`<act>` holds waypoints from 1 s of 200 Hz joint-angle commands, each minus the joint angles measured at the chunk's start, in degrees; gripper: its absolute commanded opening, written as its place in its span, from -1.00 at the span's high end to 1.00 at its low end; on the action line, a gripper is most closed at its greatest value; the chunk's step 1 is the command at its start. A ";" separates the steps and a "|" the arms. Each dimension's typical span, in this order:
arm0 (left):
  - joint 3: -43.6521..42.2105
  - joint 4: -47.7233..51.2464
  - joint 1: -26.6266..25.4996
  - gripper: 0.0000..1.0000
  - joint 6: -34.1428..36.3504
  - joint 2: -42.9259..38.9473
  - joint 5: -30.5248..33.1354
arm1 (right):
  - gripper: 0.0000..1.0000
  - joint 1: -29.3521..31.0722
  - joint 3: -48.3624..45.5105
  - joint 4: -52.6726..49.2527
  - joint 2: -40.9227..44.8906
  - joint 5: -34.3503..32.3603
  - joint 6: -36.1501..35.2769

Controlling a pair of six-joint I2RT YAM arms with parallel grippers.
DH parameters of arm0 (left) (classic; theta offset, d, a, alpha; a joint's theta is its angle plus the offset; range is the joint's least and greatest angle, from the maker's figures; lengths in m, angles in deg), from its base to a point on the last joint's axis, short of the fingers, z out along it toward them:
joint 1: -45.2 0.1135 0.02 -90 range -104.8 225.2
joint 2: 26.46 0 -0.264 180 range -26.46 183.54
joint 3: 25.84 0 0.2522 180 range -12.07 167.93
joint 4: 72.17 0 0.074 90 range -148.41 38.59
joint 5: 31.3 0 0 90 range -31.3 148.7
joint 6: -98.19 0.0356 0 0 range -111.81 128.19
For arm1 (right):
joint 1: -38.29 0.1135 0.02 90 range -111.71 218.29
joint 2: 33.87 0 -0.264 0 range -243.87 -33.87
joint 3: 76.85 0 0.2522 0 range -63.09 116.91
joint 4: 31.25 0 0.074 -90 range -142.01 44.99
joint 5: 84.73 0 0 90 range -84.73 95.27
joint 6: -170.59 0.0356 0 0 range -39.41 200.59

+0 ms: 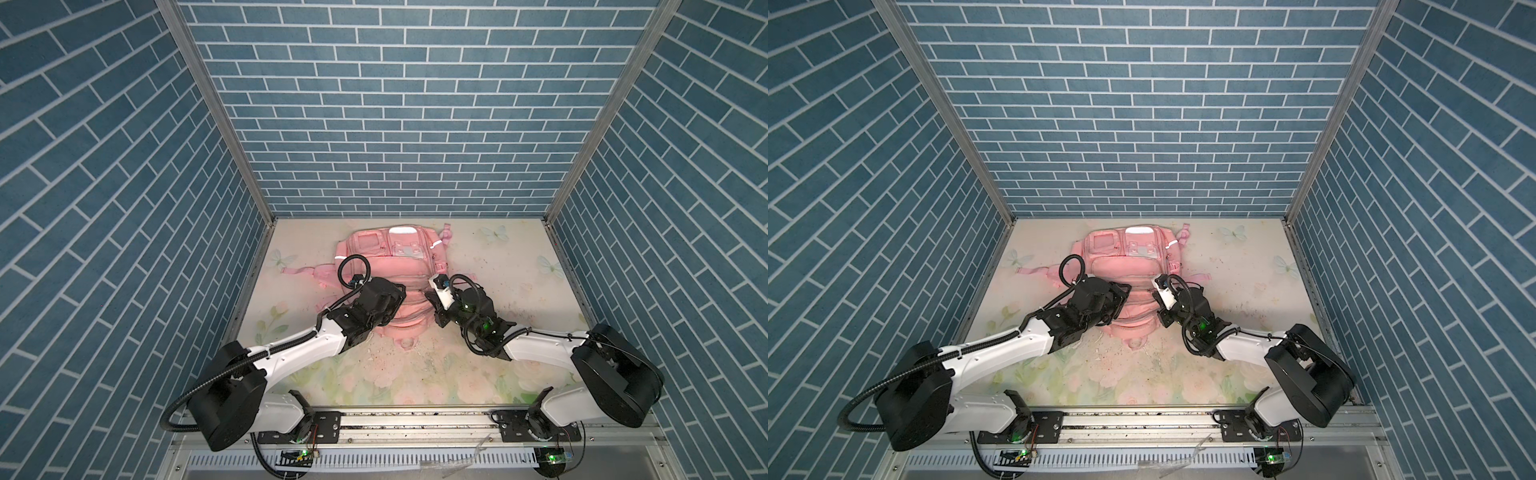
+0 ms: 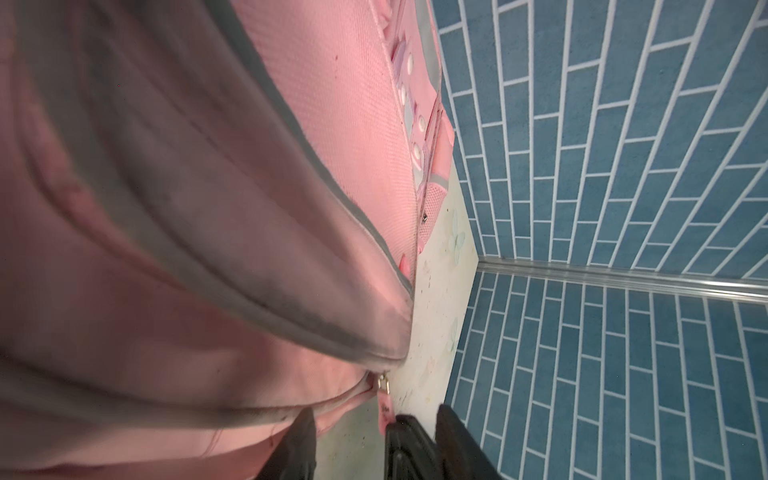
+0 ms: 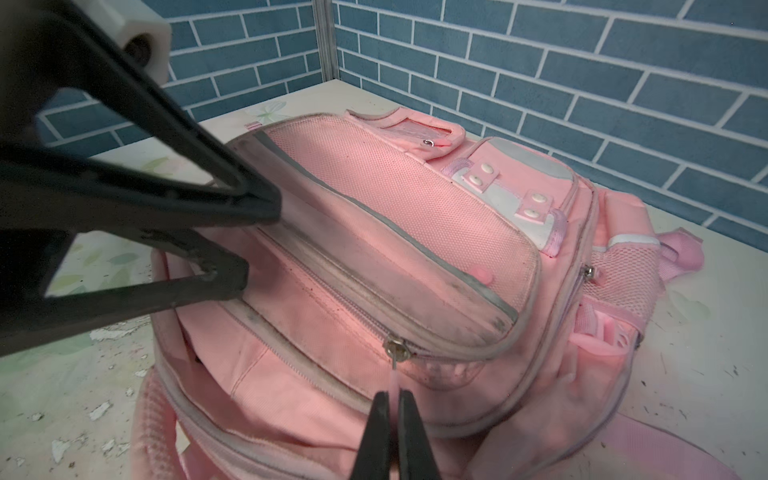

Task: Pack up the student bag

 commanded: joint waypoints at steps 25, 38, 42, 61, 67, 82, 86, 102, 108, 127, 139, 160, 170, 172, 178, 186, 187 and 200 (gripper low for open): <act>5.54 0.08 -0.54 0.01 -0.54 6.58 1.87 | 1.00 0.60 -0.82 1.74 1.11 0.87 -1.27; 5.52 0.00 -0.68 0.01 -1.26 7.71 1.68 | 1.00 0.66 -0.65 1.59 0.87 0.99 -1.41; 5.50 -0.09 -0.62 0.01 -1.35 8.04 1.79 | 1.00 0.65 -0.49 1.51 0.78 1.08 -1.43; 5.67 0.25 -0.66 0.02 -1.61 9.13 2.97 | 1.00 0.84 -0.12 1.12 0.41 1.25 -1.71; 5.94 0.63 -0.55 0.02 -1.41 9.55 3.33 | 1.00 0.86 0.02 0.97 0.28 1.32 -1.81; 6.30 0.12 -0.06 0.07 -0.47 10.84 2.63 | 1.00 1.02 0.20 0.71 0.23 1.35 -2.02; 6.29 -0.22 0.17 0.09 -0.04 11.12 2.16 | 1.00 1.02 0.14 0.71 0.23 1.28 -2.11; 5.86 -1.40 0.69 0.30 0.64 11.89 0.96 | 1.00 1.02 0.06 0.78 0.35 1.20 -2.05; 5.37 -2.30 1.04 0.39 0.76 11.89 0.53 | 1.00 1.10 0.02 0.74 0.36 1.18 -2.10; 4.17 -4.29 2.19 0.61 1.91 11.78 -1.64 | 1.00 1.18 -0.07 0.61 0.41 1.37 -2.59; 3.64 -4.69 2.85 0.76 2.84 11.26 -2.83 | 1.00 1.15 -0.12 0.51 0.56 1.23 -2.74; 2.04 -5.43 4.44 0.97 3.64 9.46 -4.47 | 1.00 1.20 -0.62 0.46 0.91 0.41 -3.15; 1.22 -5.98 5.12 1.00 4.19 8.35 -5.22 | 1.00 1.19 -0.85 0.37 1.10 -0.65 -2.88; 1.05 -5.98 5.21 1.00 4.35 8.13 -5.43 | 1.00 1.19 -0.94 0.37 1.17 -0.91 -2.70; 0.84 -5.91 5.65 1.00 4.94 7.46 -6.14 | 1.00 1.19 -1.12 0.49 1.36 -1.94 -2.35; 0.71 -5.33 6.30 1.00 5.89 6.63 -7.04 | 1.00 1.19 -1.47 0.77 1.55 -2.91 -2.38; 0.71 -5.26 6.43 1.00 6.00 6.58 -7.16 | 1.00 1.19 -1.49 0.83 1.59 -2.98 -2.44; 0.58 -3.83 7.20 1.00 7.53 5.00 -8.40 | 1.00 1.10 -1.78 0.85 1.86 -3.85 -3.13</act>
